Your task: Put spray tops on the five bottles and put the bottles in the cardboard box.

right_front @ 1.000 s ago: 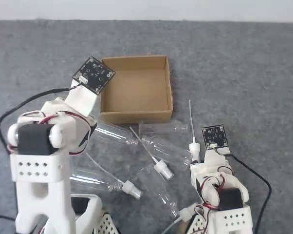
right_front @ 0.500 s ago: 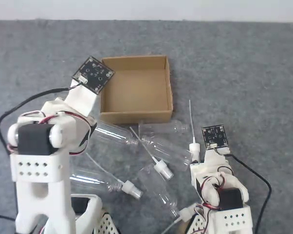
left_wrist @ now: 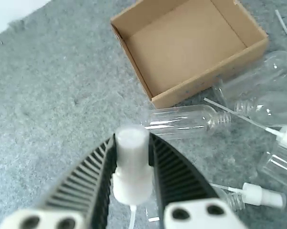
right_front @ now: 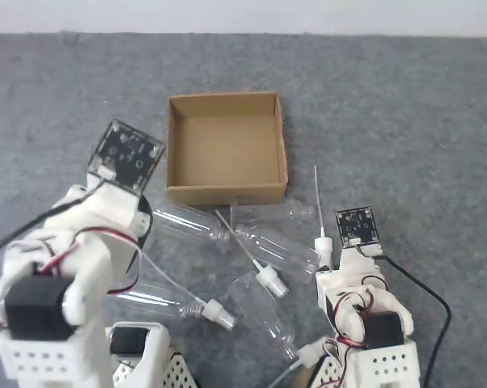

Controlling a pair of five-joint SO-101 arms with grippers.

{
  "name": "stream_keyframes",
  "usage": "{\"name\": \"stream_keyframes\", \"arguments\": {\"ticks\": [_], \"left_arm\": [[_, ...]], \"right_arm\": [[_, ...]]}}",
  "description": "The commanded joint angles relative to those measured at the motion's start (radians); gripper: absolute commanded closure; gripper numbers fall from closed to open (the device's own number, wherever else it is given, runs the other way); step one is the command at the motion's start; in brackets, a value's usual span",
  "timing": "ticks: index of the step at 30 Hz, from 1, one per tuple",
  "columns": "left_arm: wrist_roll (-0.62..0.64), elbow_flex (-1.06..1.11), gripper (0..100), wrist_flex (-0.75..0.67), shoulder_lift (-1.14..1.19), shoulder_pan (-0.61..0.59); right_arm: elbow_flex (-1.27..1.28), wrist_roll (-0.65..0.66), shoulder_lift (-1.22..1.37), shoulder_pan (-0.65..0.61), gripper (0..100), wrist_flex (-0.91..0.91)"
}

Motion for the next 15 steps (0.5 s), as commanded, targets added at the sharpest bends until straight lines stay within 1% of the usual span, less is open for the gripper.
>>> {"name": "stream_keyframes", "arguments": {"ticks": [1, 13, 15], "left_arm": [[0.012, 0.016, 99, 0.028, -0.035, 0.0], [0.014, 0.019, 99, 0.029, -0.069, 0.0], [0.034, 0.036, 99, 0.029, -0.069, 0.0]], "right_arm": [[0.021, -0.008, -0.012, 0.007, 95.4, 0.004], [0.021, -0.008, -0.012, 0.007, 95.4, 0.004], [0.021, -0.008, -0.012, 0.007, 95.4, 0.004]]}}
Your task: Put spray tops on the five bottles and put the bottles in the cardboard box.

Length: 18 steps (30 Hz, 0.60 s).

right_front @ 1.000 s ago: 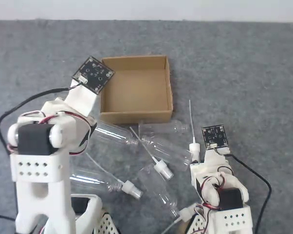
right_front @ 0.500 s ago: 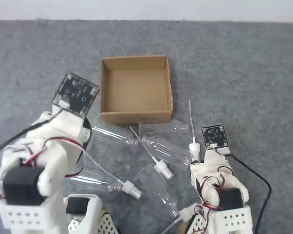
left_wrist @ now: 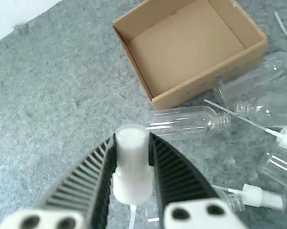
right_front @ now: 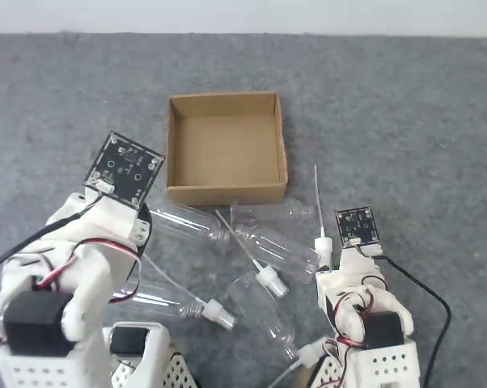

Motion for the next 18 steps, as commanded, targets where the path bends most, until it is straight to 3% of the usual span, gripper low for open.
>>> {"name": "stream_keyframes", "arguments": {"ticks": [1, 18], "left_arm": [[0.038, 0.024, 99, 0.029, -0.011, 0.0], [0.044, 0.05, 99, 0.028, -0.011, 0.0]], "right_arm": [[0.021, -0.008, -0.012, 0.007, 95.4, 0.004], [0.021, -0.008, -0.012, 0.007, 95.4, 0.004]]}}
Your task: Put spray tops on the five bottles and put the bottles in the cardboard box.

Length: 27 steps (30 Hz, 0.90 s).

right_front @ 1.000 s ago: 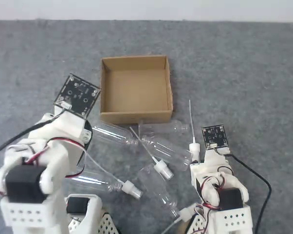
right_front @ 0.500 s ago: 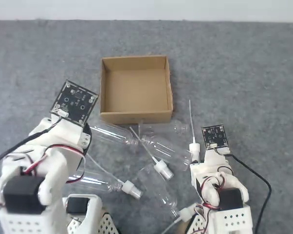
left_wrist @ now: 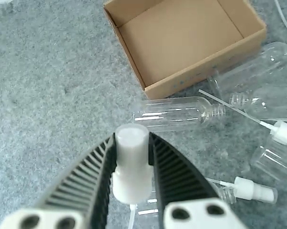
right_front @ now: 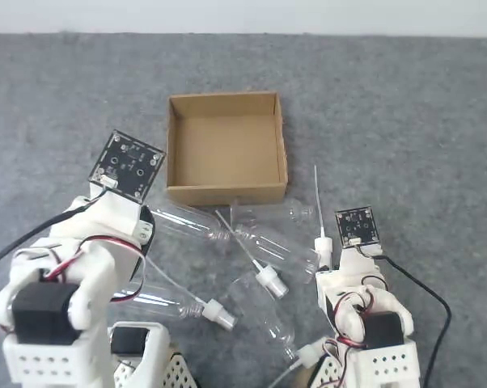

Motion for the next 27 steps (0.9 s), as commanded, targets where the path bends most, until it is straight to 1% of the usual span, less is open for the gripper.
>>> {"name": "stream_keyframes", "arguments": {"ticks": [1, 24, 25, 27], "left_arm": [[0.012, -0.012, 99, 0.028, -0.011, -0.002], [0.014, -0.015, 99, 0.028, -0.012, -0.003], [0.02, -0.015, 99, 0.028, -0.012, -0.003], [0.075, -0.015, 99, 0.025, -0.031, -0.026]], "right_arm": [[0.021, -0.008, -0.012, 0.007, 95.4, 0.004], [0.021, -0.008, -0.012, 0.007, 95.4, 0.004], [0.021, -0.008, -0.012, 0.007, 95.4, 0.004], [0.021, -0.008, -0.012, 0.007, 95.4, 0.004]]}}
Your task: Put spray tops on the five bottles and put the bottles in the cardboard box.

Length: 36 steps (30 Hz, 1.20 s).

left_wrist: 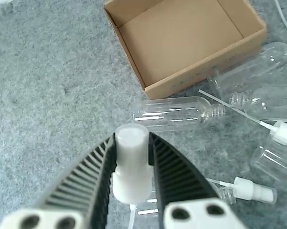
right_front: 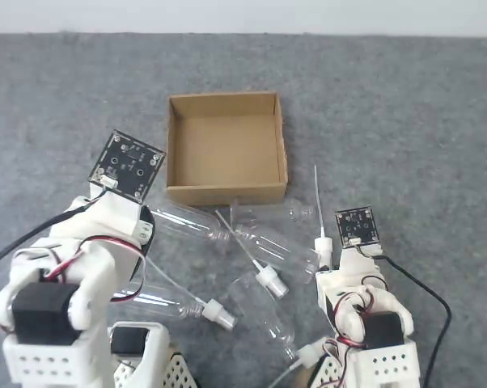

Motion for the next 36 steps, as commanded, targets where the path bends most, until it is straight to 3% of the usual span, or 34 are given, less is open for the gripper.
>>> {"name": "stream_keyframes", "arguments": {"ticks": [1, 5, 13, 25, 36], "left_arm": [[0.101, -0.013, 99, 0.009, -0.048, -0.044], [0.143, 0.001, 99, -0.023, -0.114, -0.101], [0.219, 0.039, 99, -0.055, -0.201, -0.104], [0.212, 0.041, 99, -0.077, -0.27, -0.106], [0.184, 0.041, 99, -0.203, -0.276, -0.104]], "right_arm": [[0.021, -0.008, -0.012, 0.007, 95.4, 0.004], [0.021, -0.008, -0.012, 0.007, 95.4, 0.004], [0.021, -0.008, -0.012, 0.007, 95.4, 0.004], [0.021, -0.008, -0.012, 0.007, 95.4, 0.004], [0.021, -0.008, -0.012, 0.007, 95.4, 0.004]]}}
